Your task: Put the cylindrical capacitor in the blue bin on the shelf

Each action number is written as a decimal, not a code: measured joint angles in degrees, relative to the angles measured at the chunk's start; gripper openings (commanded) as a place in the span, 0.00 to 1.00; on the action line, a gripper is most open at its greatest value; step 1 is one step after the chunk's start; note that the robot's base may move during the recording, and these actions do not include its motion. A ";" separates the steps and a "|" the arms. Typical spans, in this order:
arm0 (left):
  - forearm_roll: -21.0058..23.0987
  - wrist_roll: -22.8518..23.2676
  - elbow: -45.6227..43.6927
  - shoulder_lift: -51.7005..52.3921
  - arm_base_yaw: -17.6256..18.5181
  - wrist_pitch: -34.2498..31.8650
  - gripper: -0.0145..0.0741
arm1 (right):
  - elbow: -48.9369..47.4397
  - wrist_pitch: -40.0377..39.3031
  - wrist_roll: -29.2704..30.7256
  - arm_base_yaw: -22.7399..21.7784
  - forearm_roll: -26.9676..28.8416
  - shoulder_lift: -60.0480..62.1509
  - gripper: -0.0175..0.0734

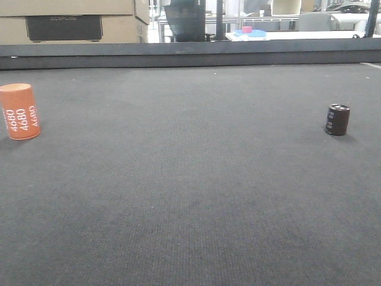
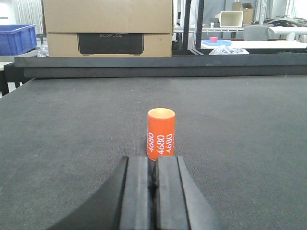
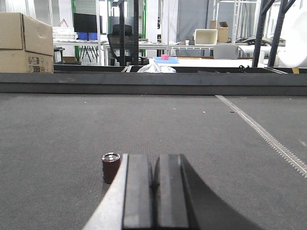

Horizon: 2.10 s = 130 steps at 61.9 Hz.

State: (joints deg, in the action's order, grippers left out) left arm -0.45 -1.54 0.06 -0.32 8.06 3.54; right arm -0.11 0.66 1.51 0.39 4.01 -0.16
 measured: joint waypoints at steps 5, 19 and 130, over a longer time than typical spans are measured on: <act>0.00 0.00 0.00 0.00 0.00 0.00 0.04 | 0.00 0.00 0.00 0.00 0.00 0.00 0.01; 0.00 0.00 0.00 0.00 0.00 0.00 0.04 | 0.00 0.00 0.00 0.00 0.00 0.00 0.01; 4.94 0.00 -46.93 -52.14 0.00 25.58 0.04 | -52.51 31.11 0.00 0.00 -0.35 -52.86 0.01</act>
State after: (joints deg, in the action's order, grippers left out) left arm 4.49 -1.54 -46.87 -52.46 8.06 29.12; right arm -52.62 31.77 1.51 0.39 3.66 -53.02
